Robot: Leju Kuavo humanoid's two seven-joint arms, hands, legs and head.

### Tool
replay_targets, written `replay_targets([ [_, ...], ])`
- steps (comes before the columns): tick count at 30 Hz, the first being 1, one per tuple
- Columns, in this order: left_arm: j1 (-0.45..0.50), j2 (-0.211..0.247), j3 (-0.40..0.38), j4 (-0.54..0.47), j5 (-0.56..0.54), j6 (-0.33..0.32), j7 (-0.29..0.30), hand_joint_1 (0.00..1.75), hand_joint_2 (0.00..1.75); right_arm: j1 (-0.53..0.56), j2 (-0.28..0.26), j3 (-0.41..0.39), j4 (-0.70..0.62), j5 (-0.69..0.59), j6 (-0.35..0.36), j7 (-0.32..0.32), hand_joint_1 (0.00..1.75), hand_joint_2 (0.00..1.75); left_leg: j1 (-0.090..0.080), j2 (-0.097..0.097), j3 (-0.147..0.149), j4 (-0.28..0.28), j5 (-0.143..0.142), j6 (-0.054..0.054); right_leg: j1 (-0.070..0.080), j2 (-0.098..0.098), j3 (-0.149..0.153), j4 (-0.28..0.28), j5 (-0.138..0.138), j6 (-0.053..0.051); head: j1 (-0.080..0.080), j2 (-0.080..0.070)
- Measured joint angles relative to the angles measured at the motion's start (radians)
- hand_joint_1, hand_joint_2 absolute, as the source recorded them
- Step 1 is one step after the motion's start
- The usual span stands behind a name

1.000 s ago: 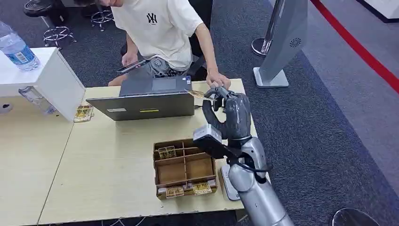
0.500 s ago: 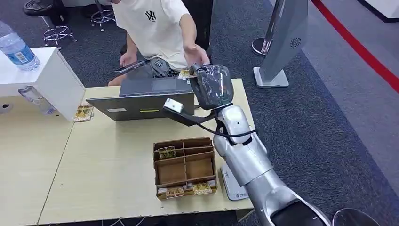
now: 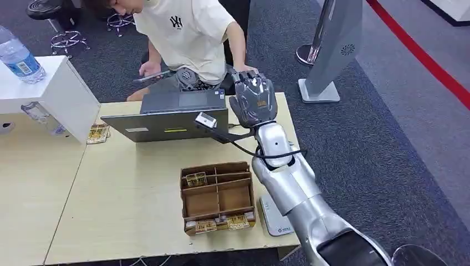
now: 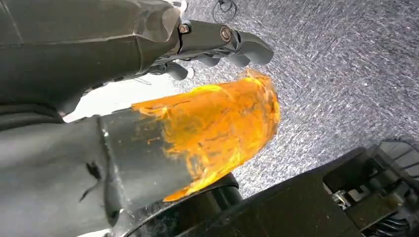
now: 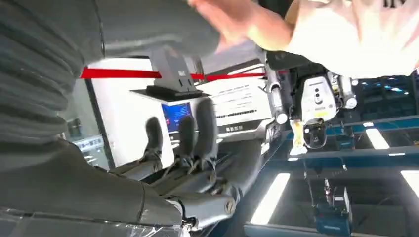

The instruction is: Pass the card to the sensor for recognition and then transmit it.

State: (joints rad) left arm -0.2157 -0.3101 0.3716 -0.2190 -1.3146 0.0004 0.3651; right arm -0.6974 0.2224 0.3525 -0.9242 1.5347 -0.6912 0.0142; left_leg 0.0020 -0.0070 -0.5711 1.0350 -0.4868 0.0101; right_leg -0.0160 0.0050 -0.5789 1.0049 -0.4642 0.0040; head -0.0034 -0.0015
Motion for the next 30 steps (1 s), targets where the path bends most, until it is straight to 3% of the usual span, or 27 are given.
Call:
replay_targets([
  [3, 0.001, 0.000, 0.000, 0.000, 0.002, 0.001, 0.000, 0.00, 0.00, 0.041, 0.000, -0.001, -0.049, -0.049, 0.000, -0.050, 0.00, 0.00, 0.000, 0.000, 0.000, 0.000, 0.000, 0.000, 0.000, 0.000, 0.000, 0.000, 0.000, 0.000, 0.000, 0.000],
  [6, 0.003, 0.000, 0.000, 0.000, 0.006, 0.004, -0.002, 0.00, 0.00, 0.099, 0.017, -0.032, -0.110, -0.198, 0.000, -0.209, 0.00, 0.00, 0.000, 0.000, 0.000, 0.000, 0.000, 0.000, 0.000, 0.000, 0.000, 0.000, 0.000, 0.000, 0.000, 0.000],
  [8, 0.005, 0.000, 0.000, 0.000, 0.013, 0.012, -0.009, 0.00, 0.00, 0.148, 0.039, -0.057, -0.147, -0.422, 0.008, -0.325, 0.00, 0.00, 0.000, 0.000, 0.000, 0.000, 0.000, 0.000, 0.000, 0.000, 0.000, 0.000, 0.000, 0.000, 0.000, 0.000],
  [11, 0.011, 0.000, 0.000, 0.000, 0.025, 0.027, -0.012, 0.00, 0.00, 0.237, 0.045, -0.043, -0.268, -0.872, 0.175, -0.395, 0.00, 0.00, 0.000, -0.002, -0.001, 0.000, 0.000, 0.000, 0.000, -0.001, 0.000, 0.000, 0.000, 0.000, 0.000, 0.000],
  [15, 0.018, 0.001, 0.000, 0.000, 0.043, 0.045, -0.013, 0.00, 0.00, 0.331, 0.045, -0.021, -0.427, -1.234, 0.433, -0.433, 0.00, 0.00, 0.000, -0.001, -0.001, 0.000, -0.001, 0.000, 0.000, -0.001, -0.001, 0.000, 0.000, 0.000, 0.000, 0.000],
  [18, 0.018, 0.002, 0.000, 0.000, 0.055, 0.054, -0.012, 0.00, 0.00, 0.383, 0.040, -0.010, -0.510, -1.484, 0.671, -0.448, 0.00, 0.00, 0.000, -0.001, -0.001, 0.000, -0.001, 0.000, 0.000, -0.001, -0.001, 0.000, 0.000, 0.000, 0.000, 0.000],
  [23, 0.013, 0.007, 0.000, 0.000, 0.061, 0.056, -0.009, 0.00, 0.00, 0.447, 0.011, 0.028, -0.565, -1.650, 0.950, -0.450, 0.00, 0.00, 0.000, -0.001, -0.001, 0.000, -0.001, 0.000, 0.000, -0.001, -0.001, 0.000, 0.000, 0.000, 0.000, 0.000],
  [30, -0.003, 0.011, 0.002, 0.000, 0.069, 0.055, 0.004, 0.00, 0.00, 0.507, -0.044, 0.123, -0.519, -1.675, 1.180, -0.447, 0.00, 0.00, 0.000, -0.001, -0.001, 0.000, -0.001, 0.000, 0.000, -0.001, -0.001, 0.000, 0.000, 0.000, 0.000, 0.000],
])
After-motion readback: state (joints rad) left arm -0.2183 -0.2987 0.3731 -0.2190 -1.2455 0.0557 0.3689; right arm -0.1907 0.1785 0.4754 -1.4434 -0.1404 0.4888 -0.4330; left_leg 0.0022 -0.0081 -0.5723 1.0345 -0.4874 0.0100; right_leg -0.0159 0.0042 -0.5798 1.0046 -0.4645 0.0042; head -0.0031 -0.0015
